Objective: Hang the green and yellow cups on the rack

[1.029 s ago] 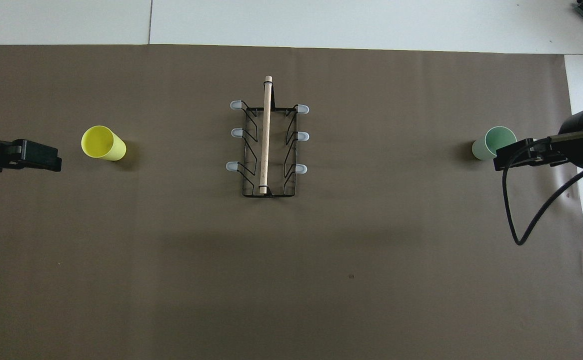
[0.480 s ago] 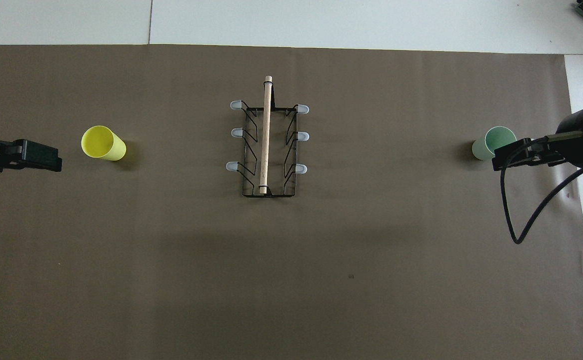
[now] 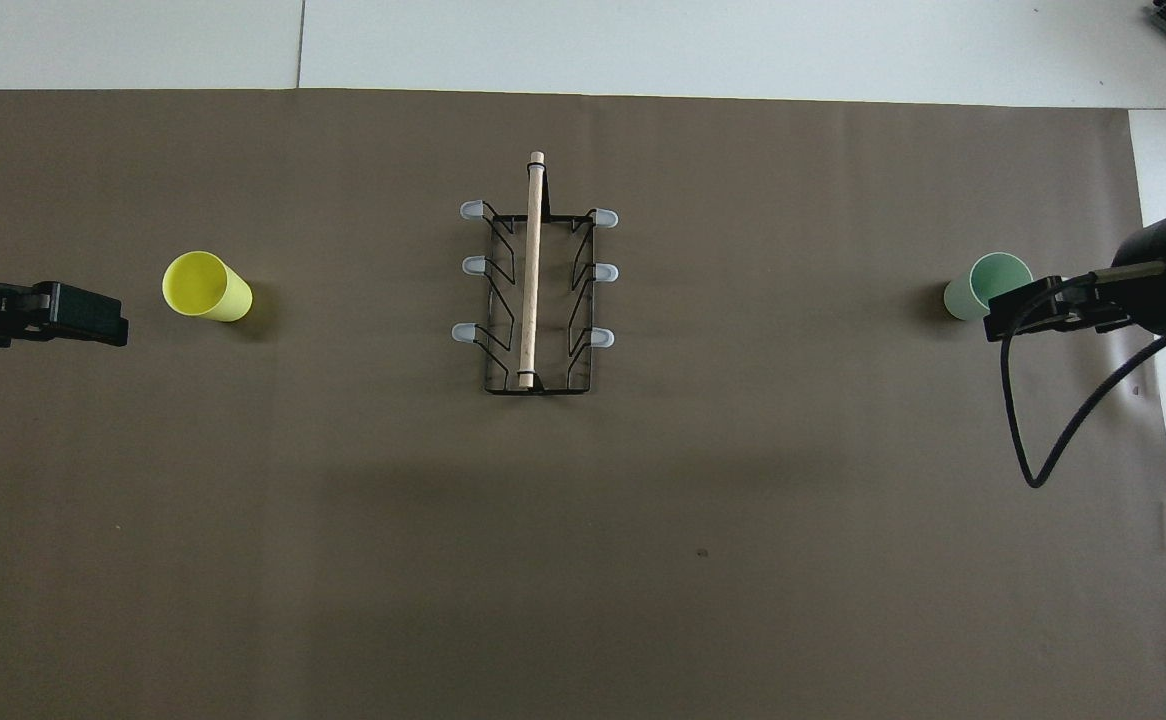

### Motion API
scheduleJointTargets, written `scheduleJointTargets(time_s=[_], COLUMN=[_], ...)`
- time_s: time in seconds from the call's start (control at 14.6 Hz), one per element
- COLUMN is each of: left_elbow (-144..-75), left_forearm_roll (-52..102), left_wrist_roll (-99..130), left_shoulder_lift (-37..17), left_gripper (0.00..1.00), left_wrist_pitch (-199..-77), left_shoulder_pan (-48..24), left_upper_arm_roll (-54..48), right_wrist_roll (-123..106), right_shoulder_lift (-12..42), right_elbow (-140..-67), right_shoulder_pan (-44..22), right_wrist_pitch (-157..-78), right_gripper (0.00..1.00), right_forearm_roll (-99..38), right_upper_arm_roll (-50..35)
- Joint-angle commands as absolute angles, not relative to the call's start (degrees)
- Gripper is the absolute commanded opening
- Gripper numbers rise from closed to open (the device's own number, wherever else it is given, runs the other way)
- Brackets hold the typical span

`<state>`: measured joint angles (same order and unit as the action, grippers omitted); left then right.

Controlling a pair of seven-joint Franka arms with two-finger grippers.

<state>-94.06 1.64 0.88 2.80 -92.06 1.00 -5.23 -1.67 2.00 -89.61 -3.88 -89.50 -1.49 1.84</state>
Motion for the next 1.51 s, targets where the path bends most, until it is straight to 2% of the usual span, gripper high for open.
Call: scheduleJointTargets(time_s=[0.0,0.27,0.62,1.03,1.23,1.44], left_elbow=[-96.8,-94.5,-87.7,-86.3,-86.7,-88.6], left_forearm_roll=[0.9,1.9,6.0,21.0,28.6,33.3], left_wrist_roll=[1.5,1.6,3.0,27.9,46.5,58.2], left_shoulder_lift=[4.4,-0.3,-11.2,-19.0,-22.7,-23.4], left_gripper=[1.00,1.00,1.00,1.00,1.00,1.00], left_wrist_pitch=[-95.4,-95.7,-95.5,-95.4,-96.9,-100.7], left_shoulder_pan=[1.0,3.2,4.6,7.5,10.2,11.9], left_upper_arm_roll=[-5.0,-3.5,0.8,5.3,5.3,5.0], right_wrist_roll=[-1.4,-1.7,-3.4,-3.5,-11.3,-20.1], right_shoulder_lift=[2.5,2.5,2.5,2.4,2.5,2.8], right_elbow=[-88.8,-88.9,-89.1,-89.6,-92.4,-92.8], right_shoulder_pan=[-2.8,-3.4,-3.6,-3.8,-5.0,-5.3], right_wrist_pitch=[-89.5,-89.5,-90.6,-91.5,-94.4,-95.4], right_gripper=[1.00,1.00,1.00,1.00,1.00,1.00], right_forearm_roll=[-1.2,0.5,1.5,2.2,8.4,13.8], right_upper_arm_roll=[1.0,0.9,0.9,1.0,0.9,0.9])
